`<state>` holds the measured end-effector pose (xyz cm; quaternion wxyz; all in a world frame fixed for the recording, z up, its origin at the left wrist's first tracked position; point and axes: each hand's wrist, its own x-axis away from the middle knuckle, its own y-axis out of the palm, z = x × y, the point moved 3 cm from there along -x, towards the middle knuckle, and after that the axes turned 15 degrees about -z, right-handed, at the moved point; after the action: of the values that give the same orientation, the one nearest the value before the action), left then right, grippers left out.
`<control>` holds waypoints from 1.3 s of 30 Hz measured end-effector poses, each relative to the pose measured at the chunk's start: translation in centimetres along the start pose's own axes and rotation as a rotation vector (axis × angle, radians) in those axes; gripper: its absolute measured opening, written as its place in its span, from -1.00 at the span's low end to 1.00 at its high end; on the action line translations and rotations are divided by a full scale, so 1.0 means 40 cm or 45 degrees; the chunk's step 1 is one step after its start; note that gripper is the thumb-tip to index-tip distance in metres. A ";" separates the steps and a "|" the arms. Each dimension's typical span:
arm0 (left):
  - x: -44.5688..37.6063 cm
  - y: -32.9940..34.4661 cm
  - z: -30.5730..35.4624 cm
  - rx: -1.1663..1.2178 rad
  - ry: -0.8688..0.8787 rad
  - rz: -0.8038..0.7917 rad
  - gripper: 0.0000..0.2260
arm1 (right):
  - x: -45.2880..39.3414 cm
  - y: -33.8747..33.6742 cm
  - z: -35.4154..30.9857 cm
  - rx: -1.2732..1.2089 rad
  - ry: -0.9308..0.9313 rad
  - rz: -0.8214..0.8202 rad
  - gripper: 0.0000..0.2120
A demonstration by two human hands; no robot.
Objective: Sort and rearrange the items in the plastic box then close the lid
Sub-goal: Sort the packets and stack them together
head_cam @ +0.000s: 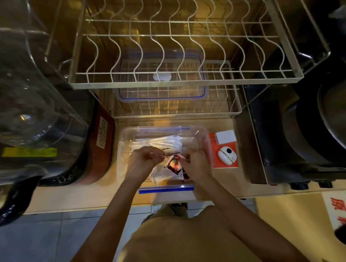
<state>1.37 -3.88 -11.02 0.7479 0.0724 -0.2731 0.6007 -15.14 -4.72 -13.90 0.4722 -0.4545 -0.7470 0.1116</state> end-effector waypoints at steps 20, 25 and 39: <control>0.003 0.065 -0.047 0.832 -0.241 -0.122 -0.75 | 0.053 -0.105 -0.053 -1.033 -0.106 -0.089 -0.82; 0.004 0.064 -0.045 0.922 -0.254 -0.169 -0.82 | 0.033 -0.057 -0.057 -0.716 -0.258 -0.057 -0.90; -0.004 0.051 -0.063 0.112 -0.105 0.134 -0.57 | -0.003 -0.022 -0.010 0.597 -0.175 -0.352 -0.59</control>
<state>0.24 -2.37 -13.66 0.6995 0.1153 -0.2805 0.6471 -15.29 -5.42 -13.24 0.5235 -0.2179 -0.7860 0.2465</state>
